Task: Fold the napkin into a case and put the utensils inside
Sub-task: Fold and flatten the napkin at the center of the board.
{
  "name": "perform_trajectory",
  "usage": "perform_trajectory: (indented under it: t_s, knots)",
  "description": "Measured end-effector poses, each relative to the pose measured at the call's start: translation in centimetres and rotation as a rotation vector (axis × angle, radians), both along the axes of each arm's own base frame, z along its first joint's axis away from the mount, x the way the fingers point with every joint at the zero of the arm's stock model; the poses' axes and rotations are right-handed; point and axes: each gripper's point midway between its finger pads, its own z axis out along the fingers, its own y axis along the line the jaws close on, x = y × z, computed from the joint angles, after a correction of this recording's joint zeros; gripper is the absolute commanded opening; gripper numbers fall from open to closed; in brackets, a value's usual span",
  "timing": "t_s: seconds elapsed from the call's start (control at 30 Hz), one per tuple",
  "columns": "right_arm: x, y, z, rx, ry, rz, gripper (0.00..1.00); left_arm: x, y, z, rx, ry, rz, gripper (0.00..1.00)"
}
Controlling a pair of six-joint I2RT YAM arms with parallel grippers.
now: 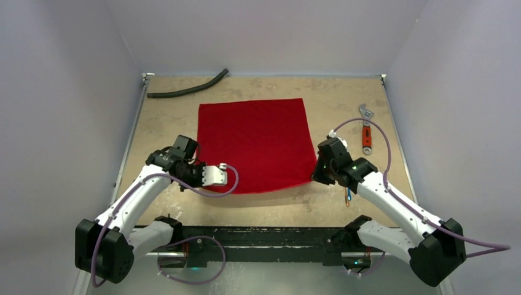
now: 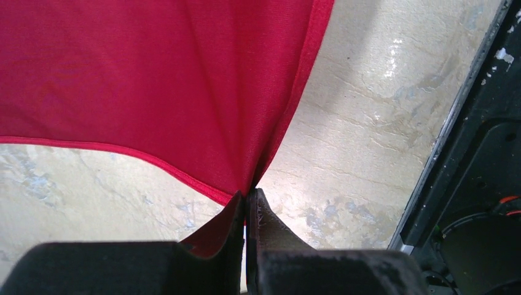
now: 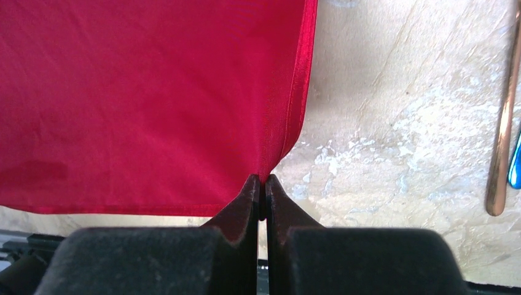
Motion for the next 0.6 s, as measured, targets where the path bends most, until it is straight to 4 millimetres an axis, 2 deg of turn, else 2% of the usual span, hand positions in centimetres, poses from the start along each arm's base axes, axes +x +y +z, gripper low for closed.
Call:
perform_trajectory:
  t_s: [0.1, 0.17, 0.3, 0.4, 0.5, 0.6]
  knots:
    - [-0.2, 0.1, -0.2, -0.007, 0.033, 0.007, 0.00, 0.7, -0.1, 0.8, -0.007, -0.026, 0.029, 0.00]
    - [0.7, 0.6, 0.5, -0.017, 0.038, 0.012, 0.00, 2.0, -0.1, 1.6, -0.008, -0.075, 0.066, 0.00]
    - [4.5, 2.5, 3.1, -0.014, -0.017, 0.024, 0.00, 6.3, 0.0, 3.4, 0.007, -0.209, 0.160, 0.00]
    - [7.7, 3.7, 4.8, -0.004, -0.069, 0.022, 0.00, 9.4, 0.2, 3.9, 0.027, -0.286, 0.235, 0.00]
    - [10.4, 3.8, 5.6, 0.002, -0.104, 0.001, 0.00, 11.7, 0.6, 3.8, 0.051, -0.336, 0.302, 0.00]
    - [13.0, 2.9, 5.8, -0.004, -0.123, -0.036, 0.00, 13.8, 0.8, 4.0, 0.065, -0.380, 0.358, 0.00]
